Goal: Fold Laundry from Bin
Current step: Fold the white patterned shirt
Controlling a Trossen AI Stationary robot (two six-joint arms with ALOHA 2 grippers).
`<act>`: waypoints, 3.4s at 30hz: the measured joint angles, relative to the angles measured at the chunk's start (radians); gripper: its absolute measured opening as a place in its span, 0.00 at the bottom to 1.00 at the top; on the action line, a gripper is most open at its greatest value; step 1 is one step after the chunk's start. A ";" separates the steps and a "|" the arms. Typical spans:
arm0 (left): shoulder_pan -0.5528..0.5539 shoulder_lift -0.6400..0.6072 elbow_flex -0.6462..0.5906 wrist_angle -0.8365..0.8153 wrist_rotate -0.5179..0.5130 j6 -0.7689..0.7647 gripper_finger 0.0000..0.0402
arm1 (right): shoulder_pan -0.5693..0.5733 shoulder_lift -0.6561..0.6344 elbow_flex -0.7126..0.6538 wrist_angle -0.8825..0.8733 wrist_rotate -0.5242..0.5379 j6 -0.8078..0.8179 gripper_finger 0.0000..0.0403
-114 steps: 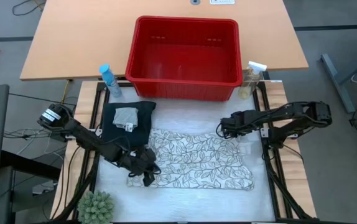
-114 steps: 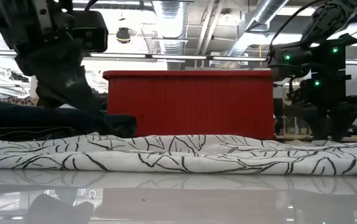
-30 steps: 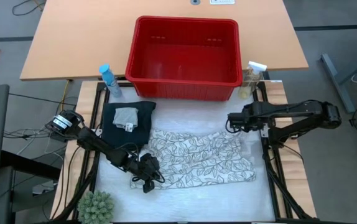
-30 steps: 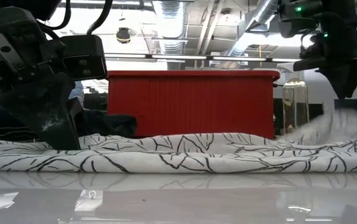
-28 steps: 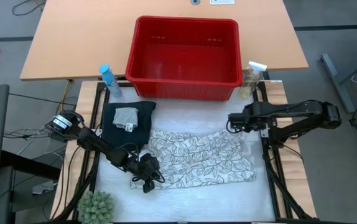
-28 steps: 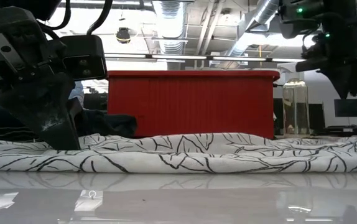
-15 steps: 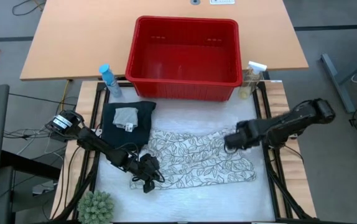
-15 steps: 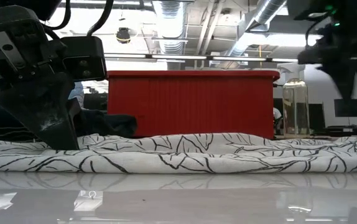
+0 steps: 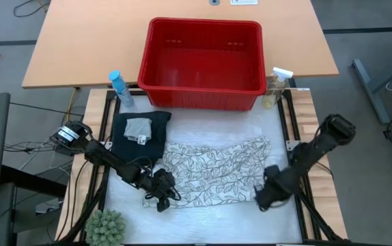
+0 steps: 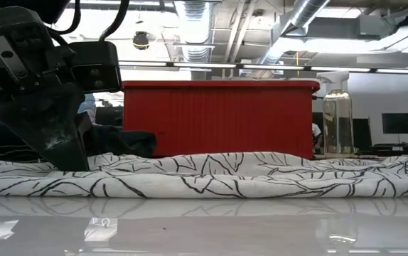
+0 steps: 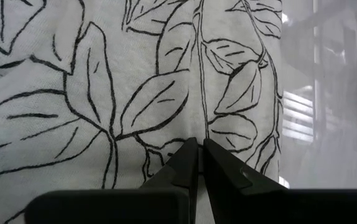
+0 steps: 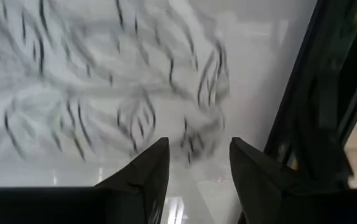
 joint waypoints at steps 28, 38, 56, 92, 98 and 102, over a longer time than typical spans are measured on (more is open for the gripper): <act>0.034 0.000 0.000 -0.010 0.058 0.031 0.04 | 0.149 0.197 0.004 0.164 -0.003 0.211 0.42; 0.034 0.000 0.000 -0.003 0.050 0.033 0.04 | 0.112 0.202 -0.001 0.124 -0.027 0.203 0.05; 0.034 0.000 0.000 0.001 0.045 0.096 0.04 | 0.106 0.169 0.198 -0.381 -0.152 0.059 0.07; 0.053 -0.163 0.043 -0.095 0.198 0.025 0.04 | -0.018 0.135 0.212 -0.189 0.336 0.029 0.31; 0.126 -0.252 0.076 -0.174 0.167 -0.020 0.04 | -0.033 0.093 0.188 -0.311 0.319 0.029 0.31; 0.162 -0.253 0.074 -0.090 0.115 -0.072 0.04 | -0.039 0.070 0.077 -0.133 0.315 0.033 0.31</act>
